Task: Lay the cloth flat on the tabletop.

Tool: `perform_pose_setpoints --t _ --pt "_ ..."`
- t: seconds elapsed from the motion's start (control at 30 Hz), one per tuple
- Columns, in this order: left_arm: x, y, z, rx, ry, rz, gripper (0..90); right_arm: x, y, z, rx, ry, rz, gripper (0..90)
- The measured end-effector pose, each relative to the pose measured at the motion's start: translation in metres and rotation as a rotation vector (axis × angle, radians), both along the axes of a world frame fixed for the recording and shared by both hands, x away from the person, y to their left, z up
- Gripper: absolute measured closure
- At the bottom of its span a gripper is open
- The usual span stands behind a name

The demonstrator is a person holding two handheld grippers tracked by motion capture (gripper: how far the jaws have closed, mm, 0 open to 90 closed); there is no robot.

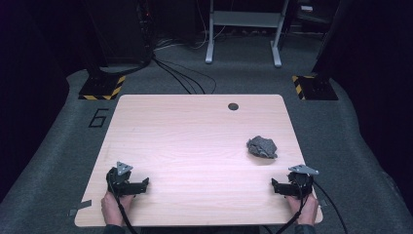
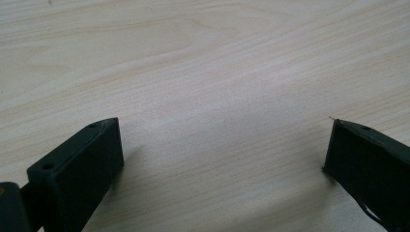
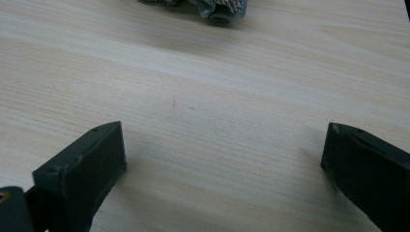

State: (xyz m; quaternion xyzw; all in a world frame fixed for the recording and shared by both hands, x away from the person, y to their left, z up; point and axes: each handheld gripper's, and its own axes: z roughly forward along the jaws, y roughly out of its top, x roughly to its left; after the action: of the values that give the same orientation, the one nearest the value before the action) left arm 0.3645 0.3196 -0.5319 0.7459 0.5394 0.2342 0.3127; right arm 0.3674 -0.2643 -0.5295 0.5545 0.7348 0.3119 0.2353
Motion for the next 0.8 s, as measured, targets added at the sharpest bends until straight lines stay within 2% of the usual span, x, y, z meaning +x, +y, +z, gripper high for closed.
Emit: perform_pose_setpoints --t 0.3,0.5,0.8 --pt "0.0 0.0 0.0 -0.002 0.0 0.001 0.0 0.003 0.0 0.002 0.0 0.027 -0.003 0.0" --pt "0.0 0.0 0.0 -0.001 0.001 -0.001 0.0 0.004 0.001 0.008 0.009 0.015 -0.003 0.0" --pt "0.0 0.0 0.0 -0.002 0.0 0.001 0.0 0.021 0.015 0.035 0.015 -0.013 0.045 0.1"
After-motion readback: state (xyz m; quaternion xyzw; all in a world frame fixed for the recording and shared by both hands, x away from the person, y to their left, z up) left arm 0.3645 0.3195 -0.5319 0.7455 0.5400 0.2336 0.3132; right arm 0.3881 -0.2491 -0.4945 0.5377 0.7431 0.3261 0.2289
